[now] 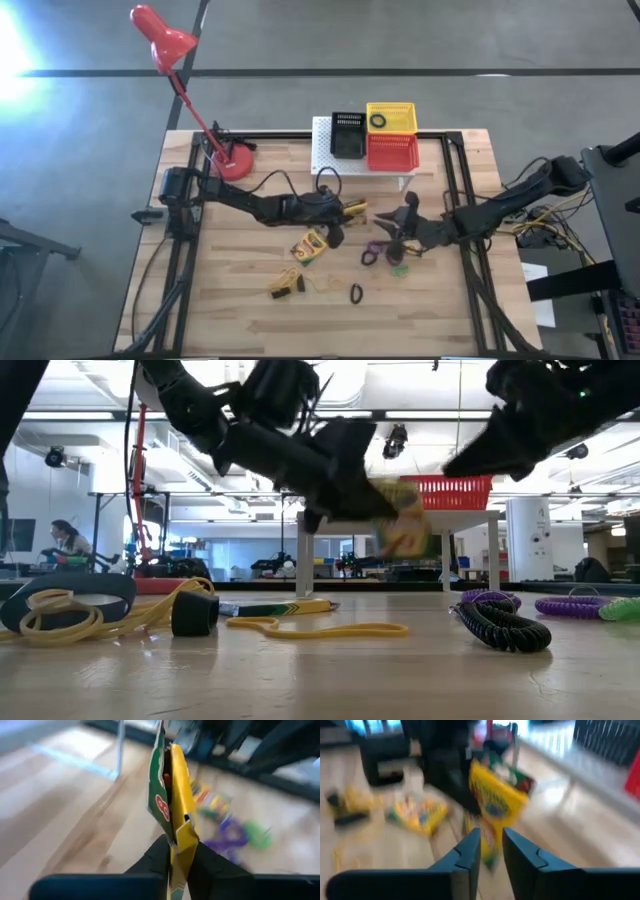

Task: Pick & Place Office Desk Supplies
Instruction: Put the middle crayon box into the black basket on the shelf

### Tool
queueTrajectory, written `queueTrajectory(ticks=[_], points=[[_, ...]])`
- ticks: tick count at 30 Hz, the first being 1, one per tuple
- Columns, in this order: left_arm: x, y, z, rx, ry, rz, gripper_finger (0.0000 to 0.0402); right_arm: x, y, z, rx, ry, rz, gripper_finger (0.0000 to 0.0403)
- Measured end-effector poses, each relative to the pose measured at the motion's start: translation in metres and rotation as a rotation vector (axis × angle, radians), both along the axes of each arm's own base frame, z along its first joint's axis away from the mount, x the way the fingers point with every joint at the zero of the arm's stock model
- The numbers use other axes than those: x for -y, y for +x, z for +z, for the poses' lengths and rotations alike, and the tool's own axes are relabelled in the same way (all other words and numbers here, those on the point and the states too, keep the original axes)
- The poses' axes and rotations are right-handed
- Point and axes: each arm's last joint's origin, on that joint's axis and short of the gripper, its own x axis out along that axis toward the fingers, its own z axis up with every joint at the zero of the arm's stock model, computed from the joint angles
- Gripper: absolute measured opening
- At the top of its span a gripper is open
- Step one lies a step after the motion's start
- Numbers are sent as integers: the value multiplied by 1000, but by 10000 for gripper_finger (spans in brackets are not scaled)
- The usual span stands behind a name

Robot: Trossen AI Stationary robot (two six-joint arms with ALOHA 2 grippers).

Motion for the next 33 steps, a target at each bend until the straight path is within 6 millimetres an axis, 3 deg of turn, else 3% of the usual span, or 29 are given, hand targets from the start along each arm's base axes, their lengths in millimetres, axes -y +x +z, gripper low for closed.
queueTrajectory(ticks=[7,20,26,33], points=[[5,-6,-11,-131,48,-34,53,-6,9,21,-92,-9,226,103],[20,-6,-9,-128,145,-125,52,13,62,-9,-76,-60,216,20],[20,-6,-9,-129,146,-124,52,16,80,-4,-91,-108,220,9],[20,-6,-10,-131,145,-126,52,15,87,2,-103,-130,246,8]])
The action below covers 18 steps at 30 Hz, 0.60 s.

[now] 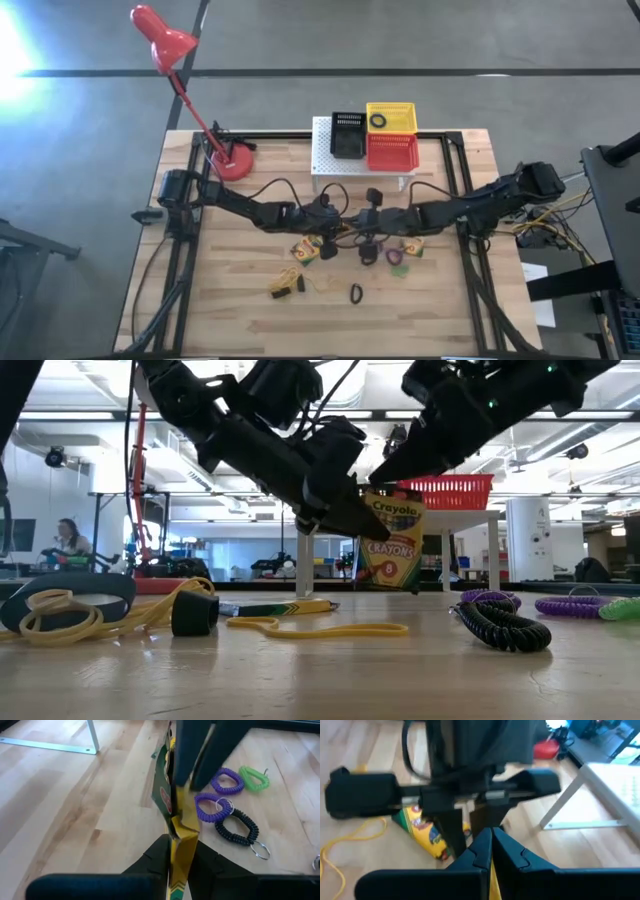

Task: Pick & Place Office Desk Supplies
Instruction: Put the middle crayon box into the black basket on the shelf

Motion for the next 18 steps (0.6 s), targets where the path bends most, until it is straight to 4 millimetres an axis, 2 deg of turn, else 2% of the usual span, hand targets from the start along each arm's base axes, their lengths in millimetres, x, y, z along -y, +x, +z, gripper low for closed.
queueTrajectory(ticks=[7,15,18], points=[[1,0,0,0,1,0,53,-2,5,-16,-58,23,27,8],[1,0,0,-5,-1,-4,53,-2,1,4,17,29,25,8],[1,0,0,-7,0,-3,53,0,0,3,10,26,22,8]])
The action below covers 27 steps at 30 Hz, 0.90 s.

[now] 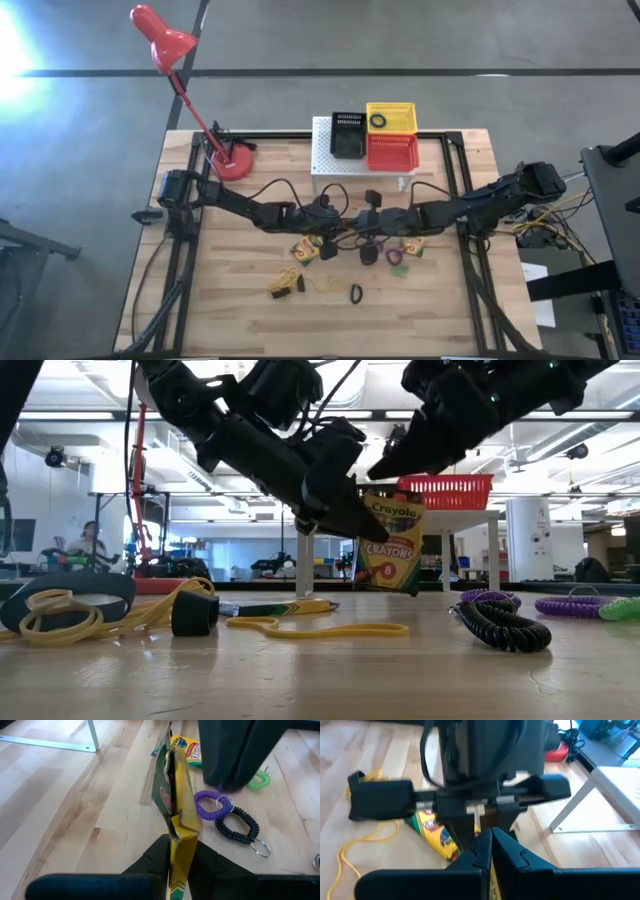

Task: Pick & Place Office Desk Supplies
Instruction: Put the middle crayon box into the black basket on the shelf

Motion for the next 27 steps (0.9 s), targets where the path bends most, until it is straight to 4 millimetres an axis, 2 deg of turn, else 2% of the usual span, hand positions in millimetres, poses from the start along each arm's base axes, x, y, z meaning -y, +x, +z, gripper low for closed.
queueTrajectory(ticks=[8,18,27], points=[[3,-2,-2,-22,-1,-8,49,-1,7,-21,-65,-14,-2,8],[4,-1,-1,-11,-1,-9,48,0,0,-6,-32,-14,1,8],[4,-1,-2,-22,13,-17,48,1,-1,-16,-107,-28,-24,8]])
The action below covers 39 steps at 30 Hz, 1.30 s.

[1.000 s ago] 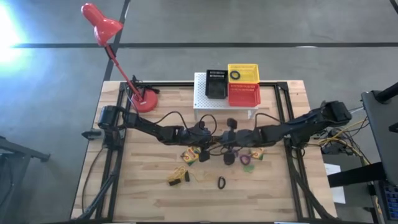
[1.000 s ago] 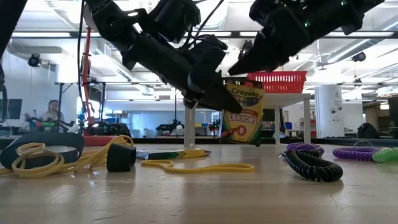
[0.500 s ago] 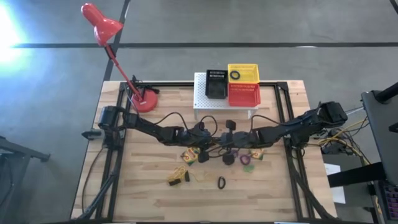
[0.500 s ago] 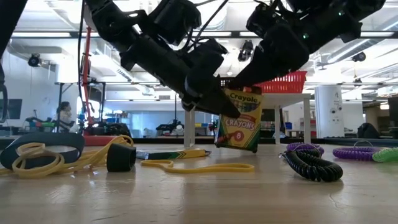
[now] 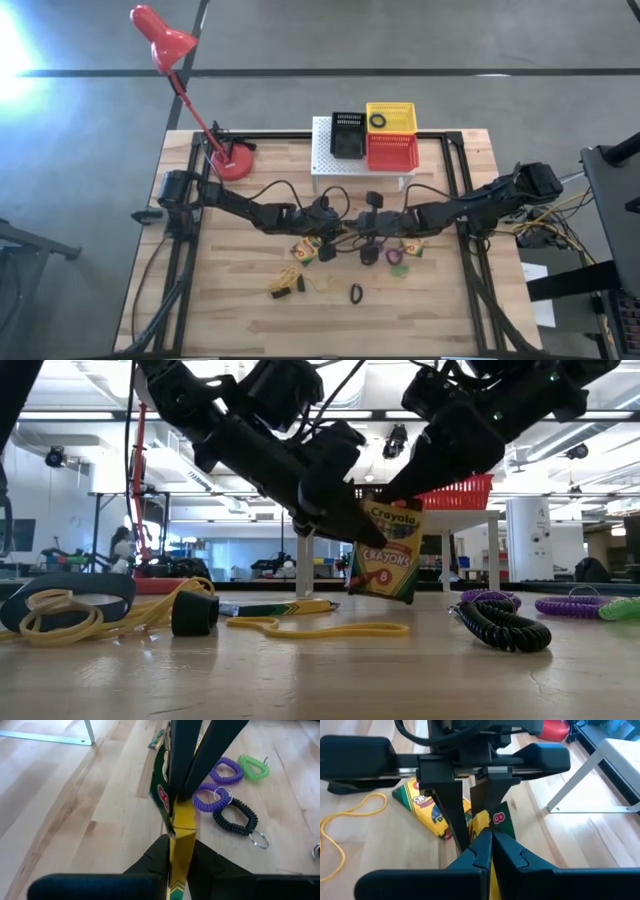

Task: Pick & Place Office Desk Supplies
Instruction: Put the middle crayon box into the black basket on the shelf

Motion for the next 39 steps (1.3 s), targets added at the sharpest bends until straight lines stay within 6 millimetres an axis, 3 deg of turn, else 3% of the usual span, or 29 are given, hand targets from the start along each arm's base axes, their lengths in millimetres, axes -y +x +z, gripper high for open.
queueTrajectory(ticks=[8,16,32,39], points=[[0,0,0,6,11,-7,47,1,-5,6,-4,-1,1,8],[0,0,1,7,10,-8,47,6,-30,23,-71,28,-34,8],[0,0,-1,-6,8,-8,47,5,-27,-8,11,-21,19,8],[0,0,1,11,2,-3,47,6,-35,16,48,4,11,9]])
